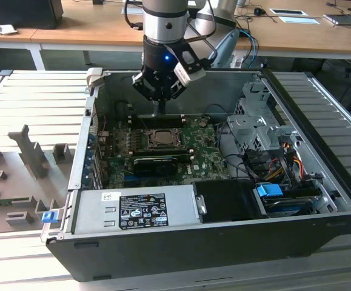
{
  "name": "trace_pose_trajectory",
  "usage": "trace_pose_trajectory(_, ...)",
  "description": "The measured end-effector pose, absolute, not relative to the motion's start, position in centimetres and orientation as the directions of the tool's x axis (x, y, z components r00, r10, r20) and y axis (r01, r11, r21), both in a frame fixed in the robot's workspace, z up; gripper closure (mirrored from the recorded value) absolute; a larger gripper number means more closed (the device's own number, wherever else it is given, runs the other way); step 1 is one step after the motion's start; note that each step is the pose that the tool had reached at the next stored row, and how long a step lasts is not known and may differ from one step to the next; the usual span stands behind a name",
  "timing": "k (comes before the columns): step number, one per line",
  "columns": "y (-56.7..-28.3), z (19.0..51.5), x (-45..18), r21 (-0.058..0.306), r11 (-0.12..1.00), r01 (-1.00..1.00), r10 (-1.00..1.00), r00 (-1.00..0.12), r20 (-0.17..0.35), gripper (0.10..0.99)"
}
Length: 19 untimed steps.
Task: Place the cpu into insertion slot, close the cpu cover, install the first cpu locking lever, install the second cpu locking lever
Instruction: 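Install the first cpu locking lever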
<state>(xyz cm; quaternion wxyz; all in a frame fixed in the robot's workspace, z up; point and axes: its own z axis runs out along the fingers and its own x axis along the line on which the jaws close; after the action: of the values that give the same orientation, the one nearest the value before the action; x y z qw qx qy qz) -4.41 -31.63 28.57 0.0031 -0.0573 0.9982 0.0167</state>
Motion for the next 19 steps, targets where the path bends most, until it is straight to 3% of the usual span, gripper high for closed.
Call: trace_pose_trajectory(19, -31.6, 28.2, -6.2, 0.041, 0.997, -0.061, -0.060, -0.998, -0.010, 0.980)
